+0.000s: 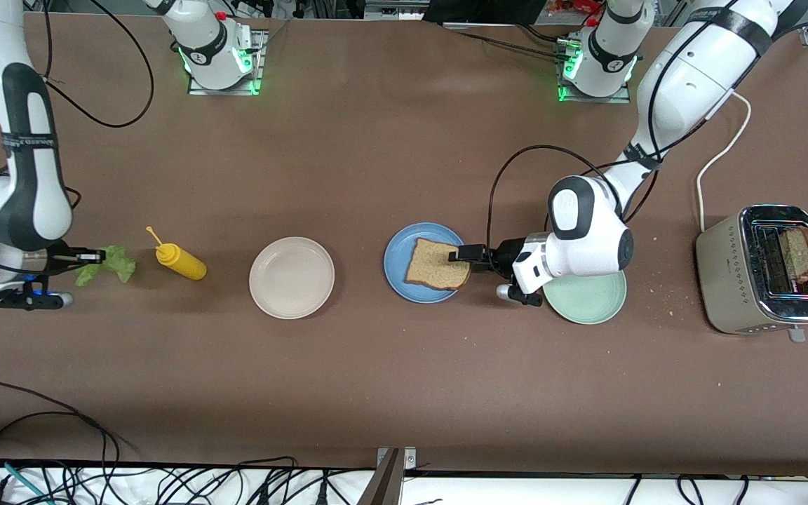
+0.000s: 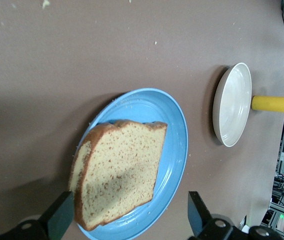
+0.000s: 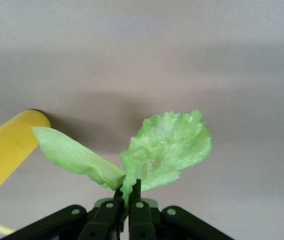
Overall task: Make sandwich in blue plate with both arms
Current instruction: 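Release the bread on the blue plate while the right gripper grasps lettuce, then lift the lettuce with the right gripper while the left gripper withdraws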
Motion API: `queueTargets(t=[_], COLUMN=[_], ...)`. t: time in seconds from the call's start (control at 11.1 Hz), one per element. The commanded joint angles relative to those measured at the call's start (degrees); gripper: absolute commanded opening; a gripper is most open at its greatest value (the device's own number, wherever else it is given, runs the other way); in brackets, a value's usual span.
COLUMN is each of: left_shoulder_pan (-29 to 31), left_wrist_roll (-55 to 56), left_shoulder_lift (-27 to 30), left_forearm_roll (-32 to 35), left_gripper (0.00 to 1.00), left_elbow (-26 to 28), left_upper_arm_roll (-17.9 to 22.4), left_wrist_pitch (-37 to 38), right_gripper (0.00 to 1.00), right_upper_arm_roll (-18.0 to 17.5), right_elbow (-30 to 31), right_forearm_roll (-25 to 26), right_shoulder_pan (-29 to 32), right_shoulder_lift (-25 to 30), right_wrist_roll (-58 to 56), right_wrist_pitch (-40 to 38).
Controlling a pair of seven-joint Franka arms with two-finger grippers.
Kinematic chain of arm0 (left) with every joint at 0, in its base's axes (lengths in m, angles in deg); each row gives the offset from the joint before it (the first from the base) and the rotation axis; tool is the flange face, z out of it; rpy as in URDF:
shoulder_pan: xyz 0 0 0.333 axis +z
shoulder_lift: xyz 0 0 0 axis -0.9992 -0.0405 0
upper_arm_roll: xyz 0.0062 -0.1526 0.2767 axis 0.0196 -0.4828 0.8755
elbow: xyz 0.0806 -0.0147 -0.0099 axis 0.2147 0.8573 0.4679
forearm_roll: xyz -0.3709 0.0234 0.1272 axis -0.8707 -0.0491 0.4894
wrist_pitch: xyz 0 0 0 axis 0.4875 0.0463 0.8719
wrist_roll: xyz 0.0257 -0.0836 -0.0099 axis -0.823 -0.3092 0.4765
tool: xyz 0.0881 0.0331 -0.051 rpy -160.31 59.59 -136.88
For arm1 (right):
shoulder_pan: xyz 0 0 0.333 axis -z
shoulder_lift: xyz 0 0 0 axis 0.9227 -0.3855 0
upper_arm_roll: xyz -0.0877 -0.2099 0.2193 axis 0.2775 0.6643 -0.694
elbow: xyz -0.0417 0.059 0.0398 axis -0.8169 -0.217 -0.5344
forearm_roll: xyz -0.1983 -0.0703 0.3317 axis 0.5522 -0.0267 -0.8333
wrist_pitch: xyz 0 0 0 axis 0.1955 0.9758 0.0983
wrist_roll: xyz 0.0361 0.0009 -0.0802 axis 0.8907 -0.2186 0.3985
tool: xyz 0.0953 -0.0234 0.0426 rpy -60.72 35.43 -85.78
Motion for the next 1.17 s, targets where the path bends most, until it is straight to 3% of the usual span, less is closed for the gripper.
queueTargets(t=[0.0,0.18,0.45,0.72,1.08], left_shoulder_pan=[4.9,8.7,14.3,21.1,22.1], left_wrist_roll=[-7.1,-7.2,-6.6,-6.5,-0.6], left_shoulder_lift=[3.6,4.9,8.7,12.2,19.4], left_forearm_roll=[0.4,7.6,18.2,31.3,41.2], left_gripper=[1.0,1.0,1.0,1.0,1.0], left_elbow=[2.6,2.4,1.7,-5.4,-16.0], left_upper_arm_roll=[0.4,0.4,0.5,1.3,1.7], left_wrist_pitch=[1.6,2.8,5.4,17.8,38.2], right_gripper=[0.0,0.0,0.0,0.0,0.0], right_upper_arm_roll=[-0.3,-0.9,-5.9,-15.0,-26.3], right_elbow=[-8.9,-13.2,-18.2,-20.0,-19.8], right_forearm_roll=[-0.4,-0.9,-0.6,-0.4,-0.5], right_shoulder_pan=[0.2,-0.1,-0.4,-0.4,-1.1], right_shoulder_lift=[0.4,0.4,0.4,0.4,-1.2], right_wrist_roll=[-2.0,-1.5,4.4,18.2,38.0], right_wrist_pitch=[-10.1,-14.8,-19.8,-20.9,-16.9])
